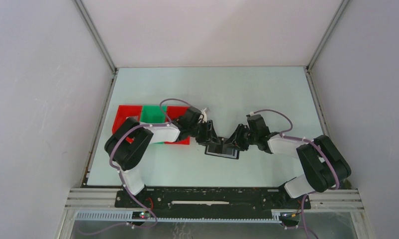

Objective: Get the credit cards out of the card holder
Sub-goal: Remove the credit card from the card holder.

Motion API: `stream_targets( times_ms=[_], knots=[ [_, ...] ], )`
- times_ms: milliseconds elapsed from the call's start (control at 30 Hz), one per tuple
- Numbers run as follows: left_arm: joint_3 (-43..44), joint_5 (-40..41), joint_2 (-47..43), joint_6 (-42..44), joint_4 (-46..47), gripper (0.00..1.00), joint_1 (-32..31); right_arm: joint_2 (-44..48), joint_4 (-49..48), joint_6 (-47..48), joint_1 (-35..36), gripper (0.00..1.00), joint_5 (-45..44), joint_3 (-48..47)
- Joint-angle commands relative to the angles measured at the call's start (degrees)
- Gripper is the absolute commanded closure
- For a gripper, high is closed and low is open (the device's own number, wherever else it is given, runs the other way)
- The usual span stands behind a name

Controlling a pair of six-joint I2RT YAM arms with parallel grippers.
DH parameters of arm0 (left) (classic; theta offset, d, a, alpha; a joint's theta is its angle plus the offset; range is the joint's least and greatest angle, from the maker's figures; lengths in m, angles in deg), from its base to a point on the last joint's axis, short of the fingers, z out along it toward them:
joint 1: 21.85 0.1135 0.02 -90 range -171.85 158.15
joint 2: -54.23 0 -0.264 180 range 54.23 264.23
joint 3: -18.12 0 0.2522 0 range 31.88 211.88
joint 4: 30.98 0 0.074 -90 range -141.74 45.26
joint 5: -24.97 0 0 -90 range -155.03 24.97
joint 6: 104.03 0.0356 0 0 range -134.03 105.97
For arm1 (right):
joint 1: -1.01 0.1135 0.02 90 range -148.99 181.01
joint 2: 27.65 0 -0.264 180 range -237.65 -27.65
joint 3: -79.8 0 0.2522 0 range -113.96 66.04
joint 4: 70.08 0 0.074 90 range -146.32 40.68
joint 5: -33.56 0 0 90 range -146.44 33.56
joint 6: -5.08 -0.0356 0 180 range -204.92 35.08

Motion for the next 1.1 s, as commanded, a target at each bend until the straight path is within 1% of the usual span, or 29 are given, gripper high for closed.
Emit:
stream_targets(
  times_ms=[0,167,400,567,833,933,1067],
  knots=[
    [-2.1,1.9,2.1,2.3,-3.8,0.51,0.1,-2.3,10.2,2.0,-1.1,0.58,-11.2,3.0],
    [-2.5,0.1,2.7,1.4,-2.2,0.51,0.0,-2.8,10.6,0.2,-1.3,0.58,-13.6,5.2],
    [-2.2,-1.9,4.0,0.4,-0.5,0.51,-0.4,-5.2,4.5,-1.0,-1.4,0.58,-10.0,7.1],
    [-2.7,-2.4,3.9,0.0,0.7,0.51,-0.4,-5.7,3.2,-1.4,-1.5,0.59,-9.3,7.1],
    [-4.5,-7.3,3.5,-2.9,8.1,0.52,-0.4,-6.4,2.0,-1.0,-1.7,0.59,-7.7,7.3],
    [-4.2,-6.1,2.6,-1.9,6.6,0.52,-0.4,-5.8,1.8,-0.5,-1.8,0.59,-7.0,7.4],
    [-3.3,-5.3,2.7,-0.9,4.5,0.51,-0.4,-3.5,4.9,0.6,-3.6,0.59,-8.4,8.0]
  ],
)
